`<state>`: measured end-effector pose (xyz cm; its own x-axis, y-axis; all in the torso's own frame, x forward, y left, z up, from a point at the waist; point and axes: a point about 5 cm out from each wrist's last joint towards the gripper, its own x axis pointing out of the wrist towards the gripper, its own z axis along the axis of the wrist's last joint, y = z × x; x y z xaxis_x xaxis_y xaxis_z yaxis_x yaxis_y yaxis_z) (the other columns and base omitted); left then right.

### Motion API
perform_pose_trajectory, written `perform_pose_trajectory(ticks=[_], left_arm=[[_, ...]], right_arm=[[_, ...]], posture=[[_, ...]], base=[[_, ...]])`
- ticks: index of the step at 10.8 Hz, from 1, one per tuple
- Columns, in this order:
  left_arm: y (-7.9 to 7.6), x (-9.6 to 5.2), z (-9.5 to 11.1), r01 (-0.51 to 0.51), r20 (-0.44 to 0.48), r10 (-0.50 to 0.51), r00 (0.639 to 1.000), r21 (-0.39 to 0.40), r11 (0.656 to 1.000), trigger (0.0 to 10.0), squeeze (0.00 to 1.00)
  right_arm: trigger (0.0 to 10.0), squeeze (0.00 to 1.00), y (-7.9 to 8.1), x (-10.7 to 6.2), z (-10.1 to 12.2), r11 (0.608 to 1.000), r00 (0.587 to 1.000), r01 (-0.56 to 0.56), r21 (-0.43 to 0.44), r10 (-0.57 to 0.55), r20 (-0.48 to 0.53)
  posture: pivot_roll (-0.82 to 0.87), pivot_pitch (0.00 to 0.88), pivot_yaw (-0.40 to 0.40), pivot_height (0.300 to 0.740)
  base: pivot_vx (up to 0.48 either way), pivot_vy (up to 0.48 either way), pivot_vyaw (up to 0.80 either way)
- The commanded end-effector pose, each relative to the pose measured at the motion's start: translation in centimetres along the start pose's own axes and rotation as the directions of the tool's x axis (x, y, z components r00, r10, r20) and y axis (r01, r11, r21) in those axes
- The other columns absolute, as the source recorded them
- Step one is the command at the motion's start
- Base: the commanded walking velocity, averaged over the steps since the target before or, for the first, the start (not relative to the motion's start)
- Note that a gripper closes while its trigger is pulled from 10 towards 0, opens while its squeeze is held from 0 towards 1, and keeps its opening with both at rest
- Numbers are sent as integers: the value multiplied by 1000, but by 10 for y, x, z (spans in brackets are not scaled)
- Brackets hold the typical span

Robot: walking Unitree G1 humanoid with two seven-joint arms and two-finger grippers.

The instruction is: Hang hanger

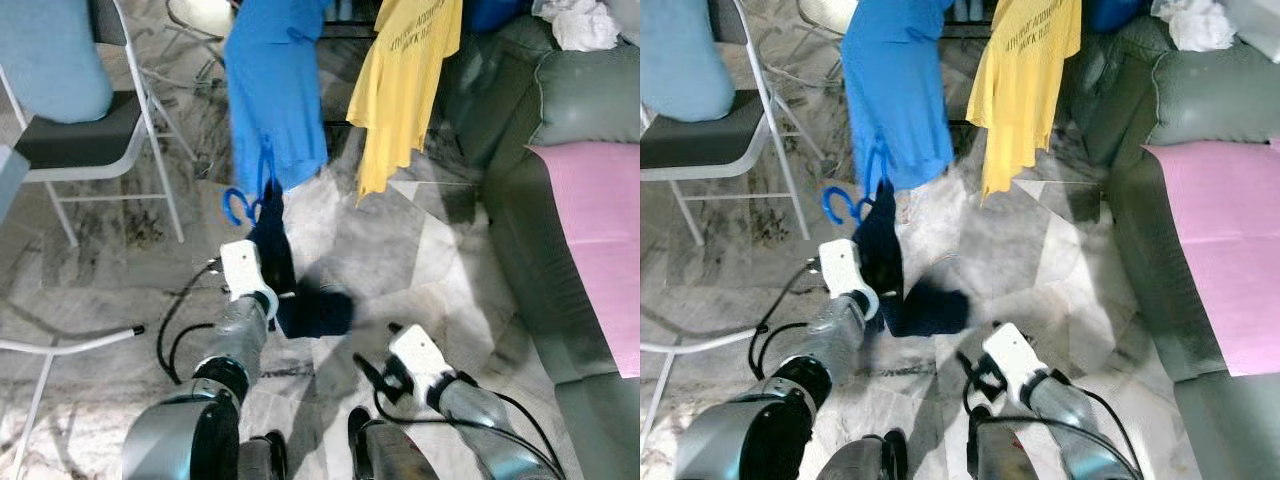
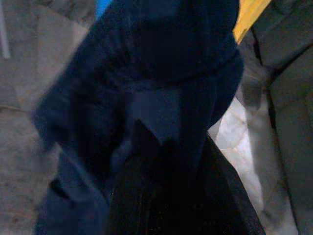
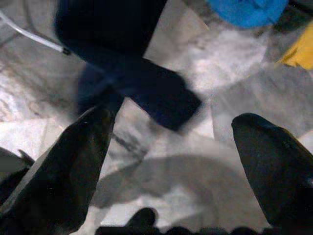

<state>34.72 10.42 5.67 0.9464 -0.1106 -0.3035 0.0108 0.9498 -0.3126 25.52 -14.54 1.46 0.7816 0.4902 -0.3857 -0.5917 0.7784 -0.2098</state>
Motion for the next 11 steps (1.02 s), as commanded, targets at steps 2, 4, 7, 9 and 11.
perform_pose_trajectory(ticks=[2, 4, 7, 9, 11], left_arm=[[11, -4, -7, -7, -11, 8, 1000, 54, 998, 9608, 0], [20, -6, -9, -22, -21, 24, 1000, 71, 997, 9686, 0], [14, -4, -7, 71, -50, -65, 997, 143, 987, 10000, 0], [18, -11, -25, 213, -185, -155, 971, 355, 910, 10000, 0], [43, -27, -56, 148, -279, -47, 959, 353, 924, 10000, 0]], right_arm=[[10000, 1000, 6, -14, -40, 995, 990, 78, 67, -69, -126], [10000, 1000, 11, -22, -61, 977, 969, 170, 133, -141, -202], [10000, 1000, 5, -23, -66, 956, 955, 241, 168, -204, -214], [10000, 1000, -4, -23, -69, 890, 921, 370, 267, -312, -234], [10000, 984, -7, -26, -78, 774, 858, 506, 380, -405, -316]], posture=[[-243, 213, 87, 740], [-236, 216, 90, 740], [-235, 222, 102, 740], [-227, 221, 113, 740], [-220, 213, 108, 740]], base=[[0, 0, 0], [0, 0, 0], [0, 0, 0], [0, 0, 0], [0, 0, 0]])
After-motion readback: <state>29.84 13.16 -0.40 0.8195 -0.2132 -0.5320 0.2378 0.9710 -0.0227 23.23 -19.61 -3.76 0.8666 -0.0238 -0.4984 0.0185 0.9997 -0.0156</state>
